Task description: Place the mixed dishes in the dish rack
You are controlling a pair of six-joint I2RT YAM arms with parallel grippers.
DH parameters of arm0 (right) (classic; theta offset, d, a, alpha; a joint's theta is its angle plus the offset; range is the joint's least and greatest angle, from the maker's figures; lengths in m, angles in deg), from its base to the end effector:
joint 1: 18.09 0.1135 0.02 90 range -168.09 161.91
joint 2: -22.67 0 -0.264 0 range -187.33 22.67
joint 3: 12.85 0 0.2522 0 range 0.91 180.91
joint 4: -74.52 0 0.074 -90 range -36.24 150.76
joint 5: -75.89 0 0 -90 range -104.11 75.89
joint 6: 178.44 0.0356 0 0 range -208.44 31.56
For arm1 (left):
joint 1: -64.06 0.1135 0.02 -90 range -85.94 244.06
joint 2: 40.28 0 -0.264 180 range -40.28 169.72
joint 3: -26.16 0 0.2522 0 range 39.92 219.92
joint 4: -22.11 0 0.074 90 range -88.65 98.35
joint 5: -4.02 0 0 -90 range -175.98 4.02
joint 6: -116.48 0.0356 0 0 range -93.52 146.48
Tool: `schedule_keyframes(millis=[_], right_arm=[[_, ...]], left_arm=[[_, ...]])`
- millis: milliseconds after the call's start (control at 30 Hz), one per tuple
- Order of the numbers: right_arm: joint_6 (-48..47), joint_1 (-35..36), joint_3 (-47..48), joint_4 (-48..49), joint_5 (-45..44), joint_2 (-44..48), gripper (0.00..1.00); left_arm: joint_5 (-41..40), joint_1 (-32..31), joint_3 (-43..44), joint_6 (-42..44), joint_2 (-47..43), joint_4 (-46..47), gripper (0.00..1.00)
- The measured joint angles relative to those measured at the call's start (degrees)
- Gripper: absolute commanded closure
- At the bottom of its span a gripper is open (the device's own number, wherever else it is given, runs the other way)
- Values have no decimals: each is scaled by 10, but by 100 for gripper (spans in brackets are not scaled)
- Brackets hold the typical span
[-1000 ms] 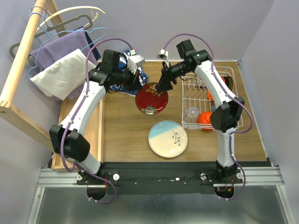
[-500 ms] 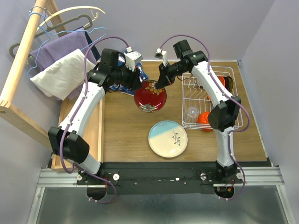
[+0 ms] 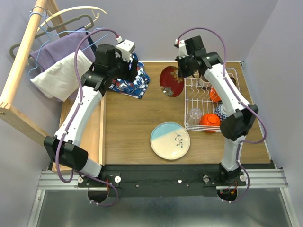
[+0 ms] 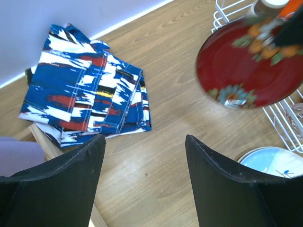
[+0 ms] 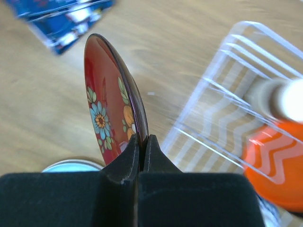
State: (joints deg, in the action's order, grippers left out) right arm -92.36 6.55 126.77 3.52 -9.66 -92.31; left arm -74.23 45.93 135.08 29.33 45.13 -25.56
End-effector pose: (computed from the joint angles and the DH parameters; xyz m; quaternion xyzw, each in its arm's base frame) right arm 0.3954 0.1844 0.3787 -0.2428 0.8954 0.1022 0.3589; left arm 0.3108 -0.1094 0.4327 0.2067 0.8109 -0.1570 0.5244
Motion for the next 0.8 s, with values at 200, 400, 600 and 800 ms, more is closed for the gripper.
schedule_keyframes(millis=[200, 400, 600, 800], right_arm=[[18, 0, -65, 37, -180, 91, 100], [3, 0, -162, 107, -387, 155, 99], [4, -12, -250, 116, -476, 176, 99], [16, -45, -264, 114, -488, 179, 99]], left_arm=[[1, 0, -27, -15, 3, 4, 23], [5, -5, -28, -27, 10, 5, 23], [8, -15, -28, -36, 22, 6, 23], [9, -23, -28, -38, 29, 7, 23]])
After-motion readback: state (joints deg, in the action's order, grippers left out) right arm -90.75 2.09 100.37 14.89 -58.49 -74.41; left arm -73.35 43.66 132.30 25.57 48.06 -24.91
